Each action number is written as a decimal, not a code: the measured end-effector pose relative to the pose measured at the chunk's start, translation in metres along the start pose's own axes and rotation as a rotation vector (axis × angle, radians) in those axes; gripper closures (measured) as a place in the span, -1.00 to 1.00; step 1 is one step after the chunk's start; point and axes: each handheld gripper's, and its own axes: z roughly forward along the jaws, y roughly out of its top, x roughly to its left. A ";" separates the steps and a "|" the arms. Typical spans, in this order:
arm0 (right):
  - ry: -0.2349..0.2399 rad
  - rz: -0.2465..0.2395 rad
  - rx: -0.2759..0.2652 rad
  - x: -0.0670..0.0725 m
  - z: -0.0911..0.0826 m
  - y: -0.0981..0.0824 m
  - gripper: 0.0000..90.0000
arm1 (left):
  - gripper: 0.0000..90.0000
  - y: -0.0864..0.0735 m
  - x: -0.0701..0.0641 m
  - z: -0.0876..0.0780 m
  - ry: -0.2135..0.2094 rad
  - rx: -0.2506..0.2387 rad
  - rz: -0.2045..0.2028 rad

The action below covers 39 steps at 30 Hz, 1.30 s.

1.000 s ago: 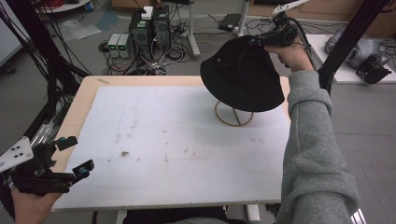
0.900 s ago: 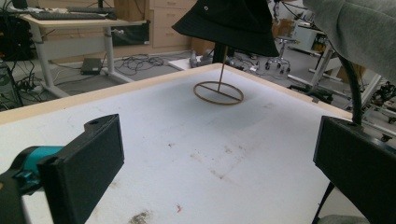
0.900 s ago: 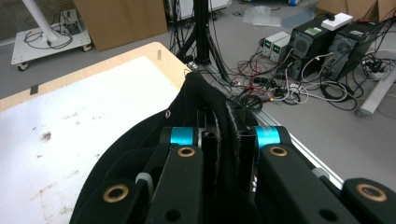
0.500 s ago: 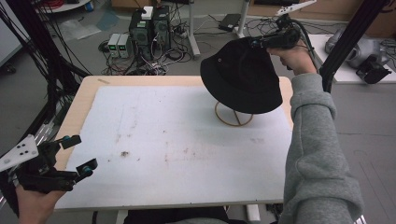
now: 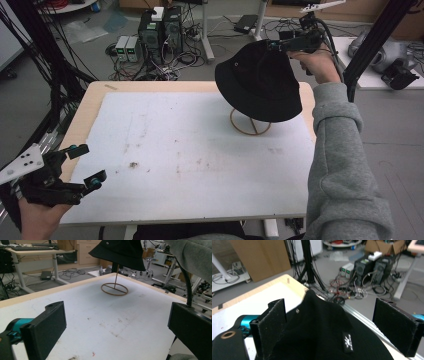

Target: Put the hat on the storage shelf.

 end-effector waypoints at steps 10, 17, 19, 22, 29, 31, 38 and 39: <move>0.011 -0.034 -0.059 0.016 -0.020 -0.006 -0.97 | -0.95 0.006 0.000 0.007 -0.023 -0.010 0.013; 0.051 -0.045 -0.078 0.032 -0.045 -0.021 -0.97 | -0.95 0.012 0.004 0.009 -0.033 -0.027 0.017; 0.059 -0.047 -0.082 0.037 -0.051 -0.026 -0.97 | -0.95 0.014 0.007 0.009 -0.036 -0.038 0.015; 0.073 -0.056 -0.095 0.046 -0.058 -0.035 -0.97 | -0.95 0.015 0.010 0.009 -0.039 -0.048 0.010; 0.079 -0.060 -0.118 0.068 -0.064 -0.062 -0.97 | -0.95 0.017 0.012 0.010 -0.052 -0.057 0.013; 0.061 -0.064 -0.116 0.073 -0.064 -0.071 -0.97 | -0.95 0.018 0.012 0.011 -0.058 -0.059 0.019; 0.004 -0.050 -0.167 0.087 -0.080 -0.095 -0.97 | -0.95 0.023 0.010 0.013 -0.070 -0.066 0.034; 0.009 -0.053 -0.174 0.089 -0.082 -0.098 -0.97 | -0.95 0.023 0.009 0.014 -0.072 -0.066 0.036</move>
